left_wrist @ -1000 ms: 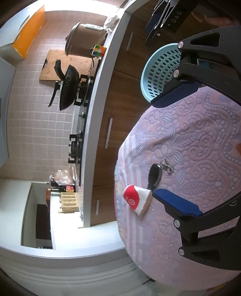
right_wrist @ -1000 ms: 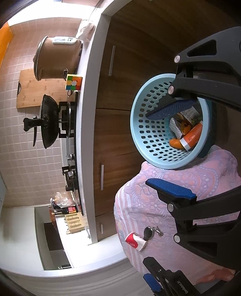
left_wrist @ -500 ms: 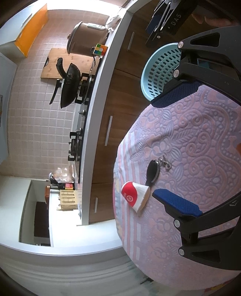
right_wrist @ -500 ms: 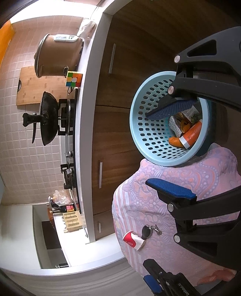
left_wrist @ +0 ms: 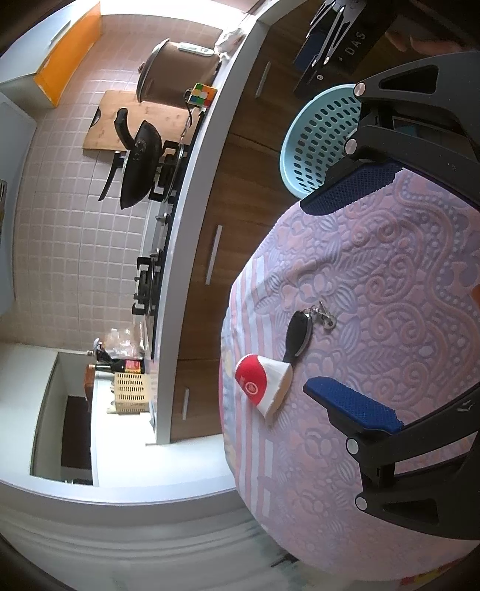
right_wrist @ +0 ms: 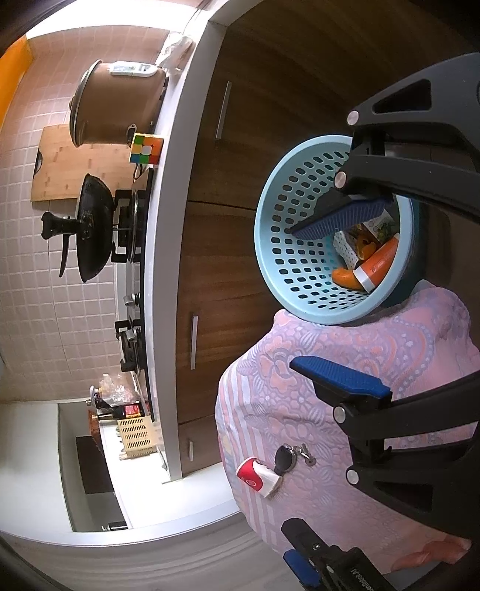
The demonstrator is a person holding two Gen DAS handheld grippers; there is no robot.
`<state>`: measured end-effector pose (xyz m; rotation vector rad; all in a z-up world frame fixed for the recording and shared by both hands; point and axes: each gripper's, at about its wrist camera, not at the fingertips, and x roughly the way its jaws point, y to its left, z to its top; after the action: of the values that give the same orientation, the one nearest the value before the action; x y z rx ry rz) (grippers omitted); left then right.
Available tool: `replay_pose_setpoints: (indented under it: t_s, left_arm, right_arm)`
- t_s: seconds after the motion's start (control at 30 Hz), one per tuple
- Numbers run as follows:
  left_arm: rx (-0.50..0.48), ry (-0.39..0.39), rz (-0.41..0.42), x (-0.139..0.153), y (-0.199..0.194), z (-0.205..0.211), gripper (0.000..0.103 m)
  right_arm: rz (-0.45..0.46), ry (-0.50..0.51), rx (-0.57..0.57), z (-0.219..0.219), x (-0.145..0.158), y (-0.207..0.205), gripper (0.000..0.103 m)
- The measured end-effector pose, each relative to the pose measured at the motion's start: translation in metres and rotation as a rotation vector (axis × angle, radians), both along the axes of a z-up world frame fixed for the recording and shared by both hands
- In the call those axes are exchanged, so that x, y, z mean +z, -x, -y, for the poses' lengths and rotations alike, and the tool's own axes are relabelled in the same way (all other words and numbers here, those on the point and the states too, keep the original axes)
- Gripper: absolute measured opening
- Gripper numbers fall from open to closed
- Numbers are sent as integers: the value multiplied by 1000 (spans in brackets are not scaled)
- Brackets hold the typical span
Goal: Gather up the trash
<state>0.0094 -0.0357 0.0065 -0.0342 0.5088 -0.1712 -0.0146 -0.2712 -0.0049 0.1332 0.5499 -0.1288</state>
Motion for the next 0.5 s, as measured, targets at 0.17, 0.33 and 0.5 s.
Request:
replay_pose_setpoints:
  t_s: [0.17,0.33,0.5]
  left_arm:
    - [4,3,0,0,0,-2,87]
    - [5,3,0,0,0,-2,87]
    - [9,10,-9,-2,0,-4,87]
  right_arm:
    - [-1,3,3,-1,0,0,62]
    - [-2,2,4,-1,0,-1,62]
    - [-4,3,5,-2,0,-1,62]
